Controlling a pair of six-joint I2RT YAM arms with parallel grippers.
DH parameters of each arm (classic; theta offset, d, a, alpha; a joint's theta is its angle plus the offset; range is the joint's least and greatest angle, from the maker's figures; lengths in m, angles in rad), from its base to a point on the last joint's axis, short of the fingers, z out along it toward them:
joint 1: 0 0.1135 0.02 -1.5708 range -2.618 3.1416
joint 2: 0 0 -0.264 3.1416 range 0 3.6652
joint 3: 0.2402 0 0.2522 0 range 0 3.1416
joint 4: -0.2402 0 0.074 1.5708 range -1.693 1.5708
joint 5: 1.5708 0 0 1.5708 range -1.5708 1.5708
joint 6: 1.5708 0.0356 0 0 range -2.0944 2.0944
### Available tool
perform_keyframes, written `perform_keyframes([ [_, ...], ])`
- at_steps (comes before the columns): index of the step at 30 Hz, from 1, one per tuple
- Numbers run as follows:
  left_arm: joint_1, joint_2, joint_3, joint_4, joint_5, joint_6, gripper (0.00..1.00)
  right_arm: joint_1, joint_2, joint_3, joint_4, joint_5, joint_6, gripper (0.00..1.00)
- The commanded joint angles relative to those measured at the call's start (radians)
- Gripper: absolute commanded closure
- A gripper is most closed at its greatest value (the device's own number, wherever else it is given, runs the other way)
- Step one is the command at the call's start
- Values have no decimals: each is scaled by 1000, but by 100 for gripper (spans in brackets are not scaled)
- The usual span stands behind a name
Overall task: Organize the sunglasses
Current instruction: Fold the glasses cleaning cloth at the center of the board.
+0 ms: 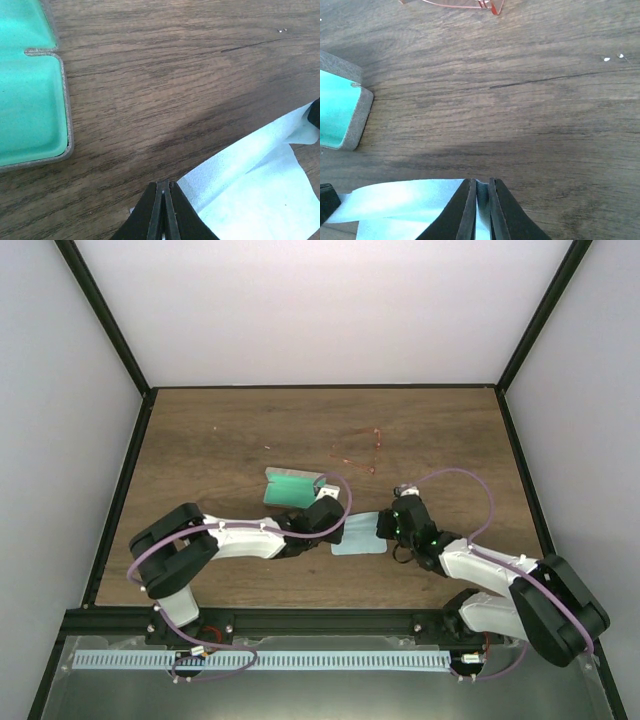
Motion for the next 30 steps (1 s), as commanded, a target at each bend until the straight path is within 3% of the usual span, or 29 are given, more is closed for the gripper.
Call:
perform_keyframes([
  [1,-4,-46,-17,13,-1,-14,96,14,-9,-3,-35,14,24,90],
  [30,-34,-79,-54,30,23,-28,96,69,-41,-16,-86,53,69,90],
])
